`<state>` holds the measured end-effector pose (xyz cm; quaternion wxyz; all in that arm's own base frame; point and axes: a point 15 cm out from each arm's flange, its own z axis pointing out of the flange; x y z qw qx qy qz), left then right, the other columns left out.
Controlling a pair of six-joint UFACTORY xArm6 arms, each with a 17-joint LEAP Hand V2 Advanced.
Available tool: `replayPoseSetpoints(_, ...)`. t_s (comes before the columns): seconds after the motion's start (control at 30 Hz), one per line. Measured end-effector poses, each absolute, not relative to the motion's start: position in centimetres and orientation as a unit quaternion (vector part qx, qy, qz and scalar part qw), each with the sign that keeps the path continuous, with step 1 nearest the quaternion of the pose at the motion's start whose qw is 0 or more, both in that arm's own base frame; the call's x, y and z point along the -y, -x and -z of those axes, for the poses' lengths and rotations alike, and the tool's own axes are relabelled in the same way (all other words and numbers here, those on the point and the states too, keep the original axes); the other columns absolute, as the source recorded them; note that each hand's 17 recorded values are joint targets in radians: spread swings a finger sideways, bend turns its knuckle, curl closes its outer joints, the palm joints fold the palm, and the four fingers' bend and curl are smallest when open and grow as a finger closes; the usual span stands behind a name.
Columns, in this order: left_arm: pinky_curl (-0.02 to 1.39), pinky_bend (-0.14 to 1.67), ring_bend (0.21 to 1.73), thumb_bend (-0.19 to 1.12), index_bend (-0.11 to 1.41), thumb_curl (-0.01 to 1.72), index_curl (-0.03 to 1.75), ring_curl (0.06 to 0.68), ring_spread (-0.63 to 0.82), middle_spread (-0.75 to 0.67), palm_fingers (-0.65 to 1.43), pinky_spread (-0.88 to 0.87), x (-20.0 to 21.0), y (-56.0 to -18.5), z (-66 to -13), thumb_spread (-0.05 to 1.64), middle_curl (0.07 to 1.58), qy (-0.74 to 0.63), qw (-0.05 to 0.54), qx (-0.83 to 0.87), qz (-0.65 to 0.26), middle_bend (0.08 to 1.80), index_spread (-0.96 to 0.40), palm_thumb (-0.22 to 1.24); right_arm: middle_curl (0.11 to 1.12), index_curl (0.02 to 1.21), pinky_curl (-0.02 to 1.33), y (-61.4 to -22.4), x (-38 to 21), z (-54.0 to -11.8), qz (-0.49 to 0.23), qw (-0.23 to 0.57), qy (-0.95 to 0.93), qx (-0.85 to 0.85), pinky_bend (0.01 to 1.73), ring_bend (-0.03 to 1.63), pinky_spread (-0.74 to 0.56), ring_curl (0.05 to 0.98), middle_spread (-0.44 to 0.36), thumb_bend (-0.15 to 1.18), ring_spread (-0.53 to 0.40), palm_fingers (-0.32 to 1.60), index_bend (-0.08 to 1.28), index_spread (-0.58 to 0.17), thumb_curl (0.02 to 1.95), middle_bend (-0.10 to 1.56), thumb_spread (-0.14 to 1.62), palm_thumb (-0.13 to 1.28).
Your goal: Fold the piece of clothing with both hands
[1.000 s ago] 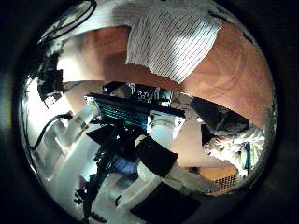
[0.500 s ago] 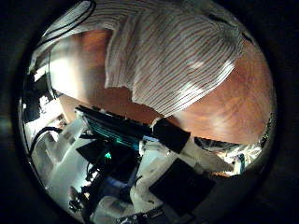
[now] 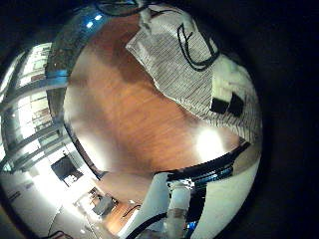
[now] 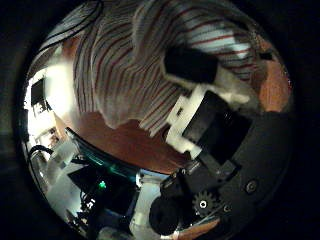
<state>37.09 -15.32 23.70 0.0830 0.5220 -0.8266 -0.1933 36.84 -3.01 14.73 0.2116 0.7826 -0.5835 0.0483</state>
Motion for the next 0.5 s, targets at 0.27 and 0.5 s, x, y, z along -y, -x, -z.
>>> replayPoseSetpoints(0.27,0.52,1.23,1.19,0.00,0.17,0.34,0.79,0.464,-0.49,-0.51,1.14,-0.61,14.6,-36.8,-24.4,1.54,0.66,-0.520,0.088,0.827,0.194,0.96,-0.57,0.55,0.86,0.71,0.55,-35.2,4.9,-17.9,-0.036,0.220,-0.784,0.579,1.39,1.34,-0.23,0.626,-0.239,0.00,-0.232,1.14,0.96,-0.393,0.46,1.12,1.18,0.93)
replayPoseSetpoints(0.5,0.52,1.24,1.18,0.00,0.17,0.34,0.82,0.465,-0.49,-0.50,1.12,-0.61,13.4,-33.9,-25.1,1.53,0.66,-0.497,0.116,0.830,0.227,0.96,-0.58,0.55,0.88,0.79,0.61,-31.8,5.5,-23.1,-0.005,0.204,-0.779,0.592,1.41,1.39,-0.21,0.664,-0.203,-0.01,-0.216,1.08,0.99,-0.360,0.49,1.18,1.24,0.93)
